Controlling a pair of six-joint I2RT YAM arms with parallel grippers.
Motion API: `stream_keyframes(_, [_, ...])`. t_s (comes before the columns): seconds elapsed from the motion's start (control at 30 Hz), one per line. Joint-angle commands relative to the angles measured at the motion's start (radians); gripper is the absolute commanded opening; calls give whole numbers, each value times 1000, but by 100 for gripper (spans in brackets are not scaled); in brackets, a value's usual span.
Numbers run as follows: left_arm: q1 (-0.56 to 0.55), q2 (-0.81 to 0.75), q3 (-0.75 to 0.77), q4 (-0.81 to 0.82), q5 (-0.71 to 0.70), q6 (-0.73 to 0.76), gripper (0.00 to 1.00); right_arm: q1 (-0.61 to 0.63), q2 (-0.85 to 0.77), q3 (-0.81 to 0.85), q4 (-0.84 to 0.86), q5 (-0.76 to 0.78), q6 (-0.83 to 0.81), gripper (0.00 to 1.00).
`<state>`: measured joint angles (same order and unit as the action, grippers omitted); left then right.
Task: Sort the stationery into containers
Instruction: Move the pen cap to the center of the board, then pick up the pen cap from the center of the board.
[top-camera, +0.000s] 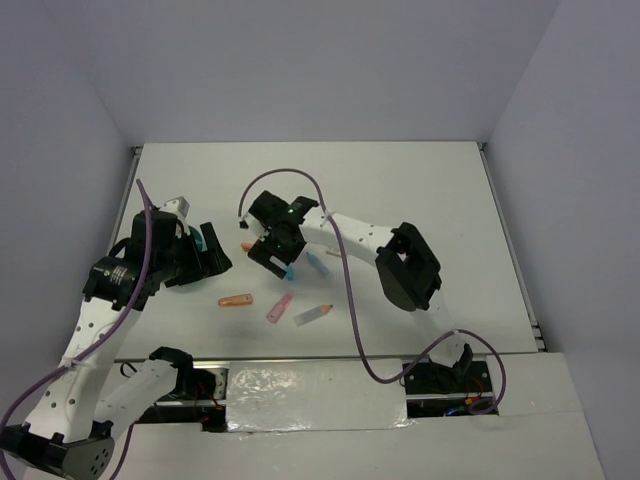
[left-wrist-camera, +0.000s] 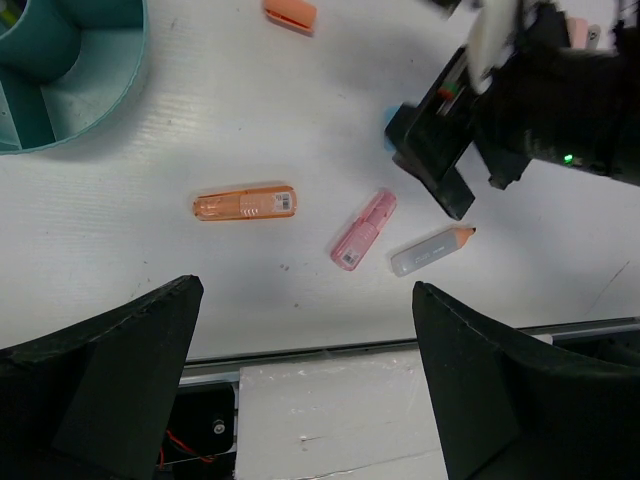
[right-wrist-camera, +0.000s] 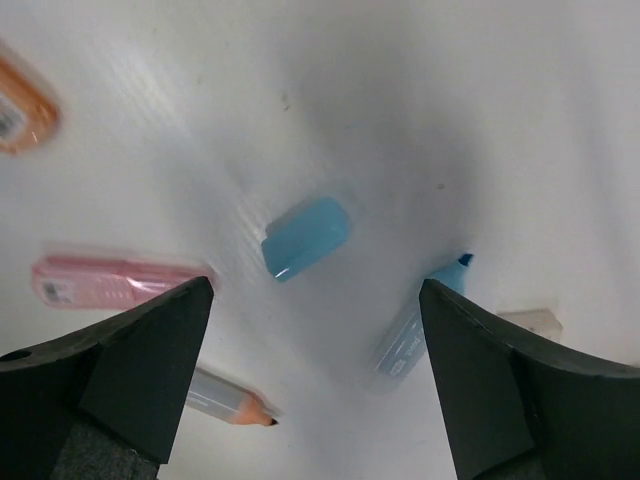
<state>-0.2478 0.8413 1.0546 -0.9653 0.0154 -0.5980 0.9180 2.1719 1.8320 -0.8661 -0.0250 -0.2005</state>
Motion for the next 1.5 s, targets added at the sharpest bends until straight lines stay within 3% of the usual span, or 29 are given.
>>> stream_keyframes(0.0, [-5, -5, 39, 19, -11, 15, 99, -19, -115, 58, 105, 109, 316, 91])
stream_keyframes(0.13, [-5, -8, 36, 33, -11, 0, 99, -18, -64, 125, 7, 229, 759, 82])
stream_keyframes(0.23, [-5, -2, 41, 37, -6, 0, 99, -5, -25, 118, 2, 241, 837, 75])
stream_keyframes(0.33, [-5, 1, 50, 30, -6, 6, 99, -7, 43, 186, -54, 218, 845, 63])
stream_keyframes(0.4, [-5, -2, 51, 25, -9, 7, 99, -7, 91, 213, -106, 232, 851, 63])
stream_keyframes(0.6, [-5, -15, 28, 16, -11, 15, 99, -24, 45, 55, 1, 179, 877, 63])
stream_keyframes(0.9, [-4, -13, 19, 17, -11, 24, 99, -25, 57, -19, 41, 132, 889, 62])
stream_keyframes(1.07, [-5, -8, 22, 14, -11, 30, 99, -25, 78, -33, 65, 99, 897, 55])
stream_keyframes(1.17, [-5, -8, 16, 16, -11, 29, 99, -25, 92, -43, 81, 91, 894, 45])
stream_keyframes(1.27, [-5, -11, 9, 20, -5, 27, 99, -25, 80, -69, 117, 77, 888, 29])
stream_keyframes(1.3, [-5, -11, 5, 23, -3, 27, 99, -25, 77, -71, 127, 73, 876, 11])
stream_keyframes(1.37, [-5, -8, -7, 34, 9, 27, 99, -30, 57, -66, 148, 74, 845, 0])
stream_keyframes(1.47, [-5, 14, -25, 42, 18, 17, 99, -51, -54, -80, 188, 88, 816, 0])
